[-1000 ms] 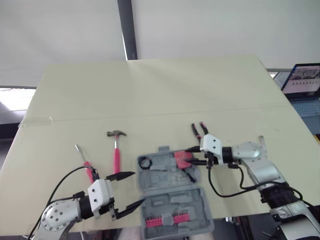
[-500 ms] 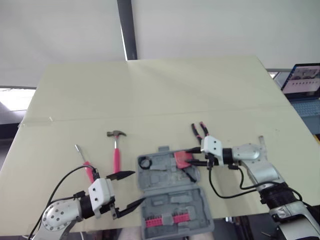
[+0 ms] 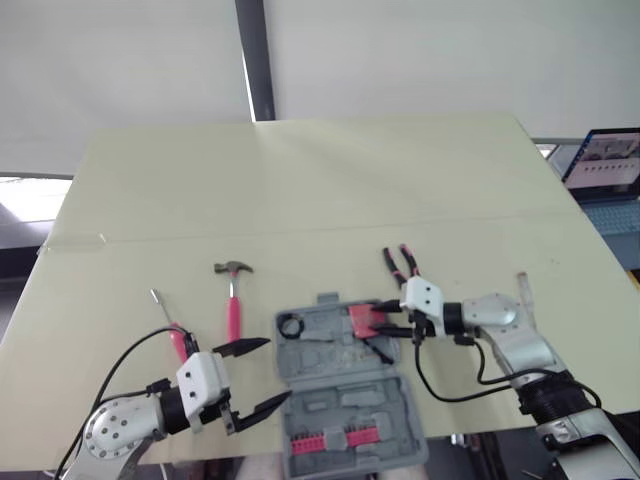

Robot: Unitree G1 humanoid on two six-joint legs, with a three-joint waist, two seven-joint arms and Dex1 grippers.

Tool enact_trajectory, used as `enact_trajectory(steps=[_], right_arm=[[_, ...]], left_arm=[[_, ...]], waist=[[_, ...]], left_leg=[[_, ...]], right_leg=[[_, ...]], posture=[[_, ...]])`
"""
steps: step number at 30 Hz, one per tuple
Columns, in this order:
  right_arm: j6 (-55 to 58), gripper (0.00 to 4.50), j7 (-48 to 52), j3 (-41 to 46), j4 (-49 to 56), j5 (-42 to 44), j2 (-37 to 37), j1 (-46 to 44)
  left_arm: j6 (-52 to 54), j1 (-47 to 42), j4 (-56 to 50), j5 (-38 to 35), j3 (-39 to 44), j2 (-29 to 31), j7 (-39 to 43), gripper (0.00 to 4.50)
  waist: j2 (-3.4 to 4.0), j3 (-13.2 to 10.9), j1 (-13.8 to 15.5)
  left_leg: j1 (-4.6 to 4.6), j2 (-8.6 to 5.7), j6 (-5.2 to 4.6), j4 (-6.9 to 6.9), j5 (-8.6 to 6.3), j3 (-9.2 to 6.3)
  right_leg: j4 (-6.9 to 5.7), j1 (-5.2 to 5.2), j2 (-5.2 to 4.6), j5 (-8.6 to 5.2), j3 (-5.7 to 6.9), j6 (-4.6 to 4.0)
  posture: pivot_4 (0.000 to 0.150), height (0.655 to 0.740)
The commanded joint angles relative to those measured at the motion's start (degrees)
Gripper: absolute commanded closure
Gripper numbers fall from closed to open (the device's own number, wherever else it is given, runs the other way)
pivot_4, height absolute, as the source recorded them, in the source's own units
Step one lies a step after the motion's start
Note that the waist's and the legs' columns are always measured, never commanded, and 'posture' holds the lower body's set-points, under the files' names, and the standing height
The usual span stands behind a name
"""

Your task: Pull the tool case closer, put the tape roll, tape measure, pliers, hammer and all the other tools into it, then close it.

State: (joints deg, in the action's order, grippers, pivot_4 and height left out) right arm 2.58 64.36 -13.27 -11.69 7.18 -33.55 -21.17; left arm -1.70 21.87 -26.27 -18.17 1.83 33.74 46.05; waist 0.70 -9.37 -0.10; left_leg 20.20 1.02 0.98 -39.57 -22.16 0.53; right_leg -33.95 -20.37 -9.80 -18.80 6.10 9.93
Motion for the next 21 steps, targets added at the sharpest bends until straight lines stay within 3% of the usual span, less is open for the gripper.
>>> enact_trajectory(steps=[1, 14, 21], right_arm=[[1.0, 2.66, 0.3, -1.4, -1.9, -1.4, 0.0, 1.8], [1.5, 2.66, -0.2, -0.1, 0.0, -0.4, -0.1, 1.5], [22.9, 2.66, -4.3, 8.9, 21.3, 8.3, -5.9, 5.4]], left_arm=[[0.6, -0.1, -1.7, -1.9, 1.7, -0.7, -1.1, 0.00], [1.7, -1.0, -2.3, -1.7, 1.2, -0.8, -1.2, 0.00], [4.6, 1.9, -3.9, -3.2, 3.6, -1.0, -3.0, 0.00]], waist=[[-0.01, 0.0, 0.0], [-0.05, 0.0, 0.0], [0.04, 0.0, 0.3]], left_leg=[[0.00, 0.00, 0.00, 0.00, 0.00, 0.00], [-0.01, 0.00, 0.00, 0.00, 0.00, -0.01], [0.12, 0.00, 0.00, -0.03, 0.00, -0.02]], right_leg=[[0.00, 0.00, 0.00, 0.00, 0.00, 0.00], [0.00, 0.02, 0.00, 0.00, 0.00, 0.00], [0.02, -0.08, 0.00, 0.00, 0.00, 0.00]], posture=[[0.150, 0.7360], [0.150, 0.7360], [0.150, 0.7360]])
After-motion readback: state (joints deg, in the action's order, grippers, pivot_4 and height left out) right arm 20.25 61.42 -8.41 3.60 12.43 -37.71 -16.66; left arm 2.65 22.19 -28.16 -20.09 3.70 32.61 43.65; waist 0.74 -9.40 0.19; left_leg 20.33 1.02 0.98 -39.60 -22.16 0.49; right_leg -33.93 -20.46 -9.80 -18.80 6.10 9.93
